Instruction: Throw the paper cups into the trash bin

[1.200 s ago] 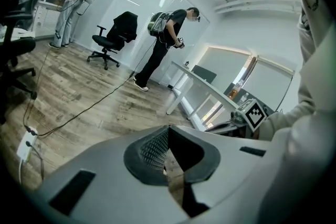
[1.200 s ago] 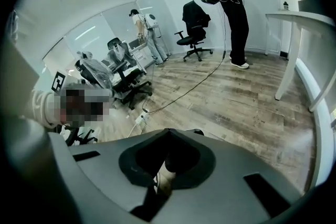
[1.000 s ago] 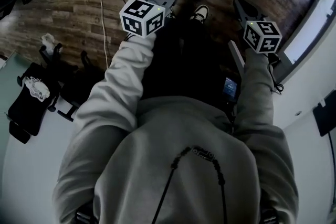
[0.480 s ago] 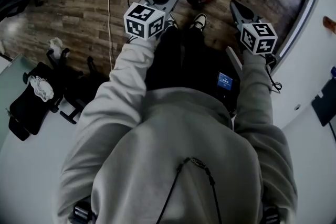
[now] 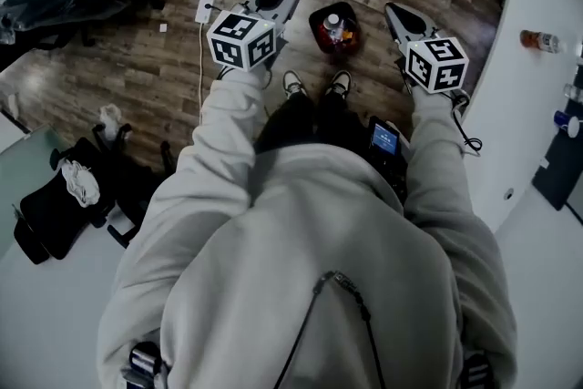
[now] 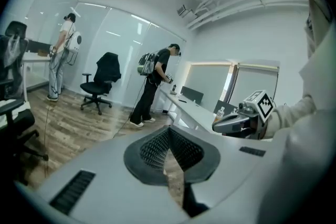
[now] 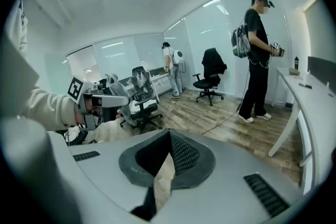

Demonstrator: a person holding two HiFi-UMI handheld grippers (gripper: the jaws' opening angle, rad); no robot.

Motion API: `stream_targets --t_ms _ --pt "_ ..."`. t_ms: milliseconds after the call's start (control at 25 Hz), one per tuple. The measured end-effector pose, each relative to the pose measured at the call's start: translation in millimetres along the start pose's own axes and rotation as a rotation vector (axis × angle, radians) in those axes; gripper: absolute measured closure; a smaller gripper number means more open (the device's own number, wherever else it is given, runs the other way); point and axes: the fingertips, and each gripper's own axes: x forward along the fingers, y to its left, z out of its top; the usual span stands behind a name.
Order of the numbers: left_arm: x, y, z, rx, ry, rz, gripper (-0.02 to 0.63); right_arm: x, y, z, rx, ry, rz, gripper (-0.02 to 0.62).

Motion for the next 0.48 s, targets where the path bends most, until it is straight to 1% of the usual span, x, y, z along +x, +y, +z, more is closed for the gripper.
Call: stream_targets --t_ms 120,200,360,480 --pt "3.2 -2.8 63.2 0.073 -0.081 -0.009 0.603 -14.6 -3.9 71.0 -0.073 -0.099 -0.01 0.577" --pt "-2.4 -12.1 97.9 0.108 -0.122 -0.015 0.603 -28.7 3.3 111.3 -0.109 -0.151 -0.008 0.577" --pt "-9.8 -38.6 155.5 0.184 -0.192 -0.041 0.603 -57.9 18.9 176.2 -0.19 -0.236 -0.012 0.577" --pt "-6.5 -54.3 190.1 0.243 -0.239 -0.057 0.603 -74.5 20.4 213.3 -0.24 -0.3 -0.017 0.577"
